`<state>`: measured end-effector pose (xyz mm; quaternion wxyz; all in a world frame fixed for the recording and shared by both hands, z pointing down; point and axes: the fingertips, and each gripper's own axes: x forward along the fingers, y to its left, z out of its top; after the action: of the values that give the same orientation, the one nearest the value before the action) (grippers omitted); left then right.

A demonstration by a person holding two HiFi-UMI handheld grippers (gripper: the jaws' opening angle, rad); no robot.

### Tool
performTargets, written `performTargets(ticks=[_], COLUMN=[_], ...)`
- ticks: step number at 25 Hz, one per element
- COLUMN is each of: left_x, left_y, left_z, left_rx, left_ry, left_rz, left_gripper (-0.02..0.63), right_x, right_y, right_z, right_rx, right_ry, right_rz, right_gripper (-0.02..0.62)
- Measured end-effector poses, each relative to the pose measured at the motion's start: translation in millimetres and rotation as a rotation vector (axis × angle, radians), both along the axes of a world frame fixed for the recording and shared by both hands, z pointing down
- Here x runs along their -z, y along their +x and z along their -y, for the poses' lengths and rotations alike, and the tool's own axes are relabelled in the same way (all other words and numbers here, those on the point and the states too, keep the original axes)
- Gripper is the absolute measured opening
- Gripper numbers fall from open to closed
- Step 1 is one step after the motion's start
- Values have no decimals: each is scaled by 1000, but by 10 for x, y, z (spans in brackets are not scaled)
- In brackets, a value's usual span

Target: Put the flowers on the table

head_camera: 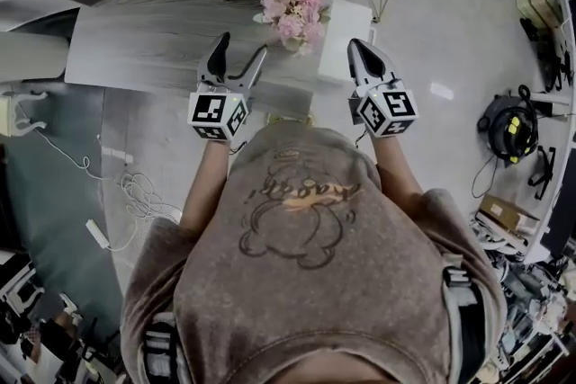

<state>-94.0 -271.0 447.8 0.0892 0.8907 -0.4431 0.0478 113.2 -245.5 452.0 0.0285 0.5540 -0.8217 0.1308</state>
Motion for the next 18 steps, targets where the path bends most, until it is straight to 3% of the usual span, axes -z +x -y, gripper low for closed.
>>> performTargets(ticks=[5, 10, 18], left_x=[121, 113, 74], left_y=[-194, -253, -312], left_z=[-153, -209, -229], left_rx=[74, 85, 118], left_ry=[-2, -9, -21], left_rz=[-41, -50, -79], left_gripper=[345, 322, 102], right_x=[68, 100, 95], right_y=[-76, -116, -79], right_z=[25, 41, -15], right_rx=[19, 32, 15], right_ry=[25, 36, 36], right_rz=[-25, -34, -38], right_gripper=[-3, -3, -3])
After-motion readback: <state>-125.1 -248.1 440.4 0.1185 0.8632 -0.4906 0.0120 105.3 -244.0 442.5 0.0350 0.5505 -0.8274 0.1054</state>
